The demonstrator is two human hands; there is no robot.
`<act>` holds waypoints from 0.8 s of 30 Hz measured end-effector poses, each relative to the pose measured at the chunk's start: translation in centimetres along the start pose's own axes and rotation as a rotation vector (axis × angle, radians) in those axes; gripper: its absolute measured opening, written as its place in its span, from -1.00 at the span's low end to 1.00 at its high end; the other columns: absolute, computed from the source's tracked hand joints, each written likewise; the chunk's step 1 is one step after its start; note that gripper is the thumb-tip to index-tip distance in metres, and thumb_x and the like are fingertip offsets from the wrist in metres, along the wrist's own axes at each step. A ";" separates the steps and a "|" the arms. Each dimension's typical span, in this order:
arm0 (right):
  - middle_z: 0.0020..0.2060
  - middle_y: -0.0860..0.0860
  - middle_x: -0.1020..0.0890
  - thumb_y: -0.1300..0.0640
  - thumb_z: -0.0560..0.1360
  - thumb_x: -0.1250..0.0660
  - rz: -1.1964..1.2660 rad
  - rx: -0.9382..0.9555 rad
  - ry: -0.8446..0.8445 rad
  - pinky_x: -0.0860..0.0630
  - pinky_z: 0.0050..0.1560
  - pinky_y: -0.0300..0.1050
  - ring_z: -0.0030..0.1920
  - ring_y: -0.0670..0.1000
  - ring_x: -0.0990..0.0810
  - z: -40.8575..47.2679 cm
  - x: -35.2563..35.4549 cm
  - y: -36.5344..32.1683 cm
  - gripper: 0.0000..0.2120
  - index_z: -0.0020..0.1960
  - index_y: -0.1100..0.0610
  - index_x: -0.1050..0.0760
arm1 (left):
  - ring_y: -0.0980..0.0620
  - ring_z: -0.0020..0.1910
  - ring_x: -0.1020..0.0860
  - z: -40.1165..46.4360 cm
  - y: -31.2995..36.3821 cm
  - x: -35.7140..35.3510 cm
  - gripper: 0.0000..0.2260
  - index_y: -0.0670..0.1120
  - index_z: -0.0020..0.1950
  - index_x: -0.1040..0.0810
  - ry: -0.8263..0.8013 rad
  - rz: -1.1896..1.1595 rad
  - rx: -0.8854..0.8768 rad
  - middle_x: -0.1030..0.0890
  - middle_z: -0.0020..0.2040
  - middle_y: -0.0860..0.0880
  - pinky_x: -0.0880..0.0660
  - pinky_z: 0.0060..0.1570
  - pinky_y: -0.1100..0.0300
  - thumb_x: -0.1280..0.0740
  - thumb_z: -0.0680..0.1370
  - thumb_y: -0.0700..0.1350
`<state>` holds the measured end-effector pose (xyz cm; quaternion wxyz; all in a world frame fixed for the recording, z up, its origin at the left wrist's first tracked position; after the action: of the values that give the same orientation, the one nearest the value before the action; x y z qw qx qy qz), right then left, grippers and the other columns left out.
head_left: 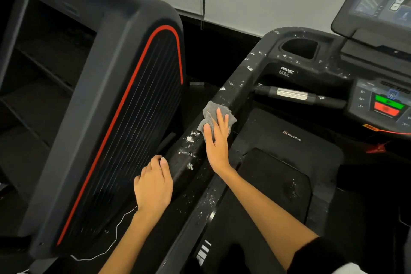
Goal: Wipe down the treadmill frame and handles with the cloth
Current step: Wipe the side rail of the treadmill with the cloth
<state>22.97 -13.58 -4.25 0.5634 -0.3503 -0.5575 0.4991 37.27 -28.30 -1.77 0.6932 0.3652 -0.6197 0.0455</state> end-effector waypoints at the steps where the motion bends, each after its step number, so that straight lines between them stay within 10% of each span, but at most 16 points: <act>1: 0.52 -0.35 0.00 -0.10 0.66 -0.06 -0.018 0.003 0.016 0.09 0.54 0.27 0.54 -0.19 0.26 0.3 -0.3 0.1 -0.56 0.53 -0.12 -0.20 | -0.15 0.03 -0.56 -0.1 0.1 0.1 -0.68 -0.14 0.24 -0.45 -0.001 -0.014 -0.002 -0.62 0.03 -0.14 -0.39 0.08 -0.05 0.01 0.66 -0.05; 13: 0.33 -0.01 -0.52 -0.04 0.62 -0.07 -0.376 0.289 -0.017 0.23 0.54 0.06 0.52 0.02 -0.19 1.1 -1.9 -2.8 -0.61 0.14 0.10 -0.61 | 0.06 -0.30 -0.52 0.0 -0.3 0.5 -0.40 0.01 0.54 -0.14 0.046 -0.299 -0.028 -0.54 -0.28 0.01 -0.39 -0.21 0.11 0.21 0.56 0.22; 19: 0.16 -0.04 -0.62 -0.06 0.61 -0.06 -0.464 0.335 -0.102 0.03 0.54 0.11 0.41 0.00 -0.36 -0.4 -3.5 -3.7 -0.58 0.13 0.13 -0.61 | 0.05 0.27 -0.45 -0.5 -0.5 1.0 -0.39 0.09 0.55 -0.05 0.086 -0.511 -0.031 -0.39 0.38 0.09 -0.35 0.25 0.06 0.23 0.57 0.31; 24: 0.03 -0.06 -0.66 -0.06 0.60 -0.04 -0.533 0.369 -0.199 0.01 0.51 0.00 0.33 -0.07 -0.42 -2.0 -4.8 -4.9 -0.58 0.05 0.11 -0.63 | 0.10 0.46 -0.22 -0.7 -0.4 1.4 -0.37 0.09 0.55 -0.07 0.125 -0.604 -0.019 -0.28 0.49 0.03 -0.17 0.36 0.16 0.23 0.55 0.34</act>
<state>26.36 -19.10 -1.17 0.6708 -0.0339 -0.5819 0.4585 38.39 -28.77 -0.70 0.7154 0.5230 -0.4397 -0.1460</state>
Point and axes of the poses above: each hand's wrist, its own z-axis towards the middle knuckle, its own x-axis out of the back of the hand, y = z × x, the point moved 7 cm from there along z, towards the middle knuckle
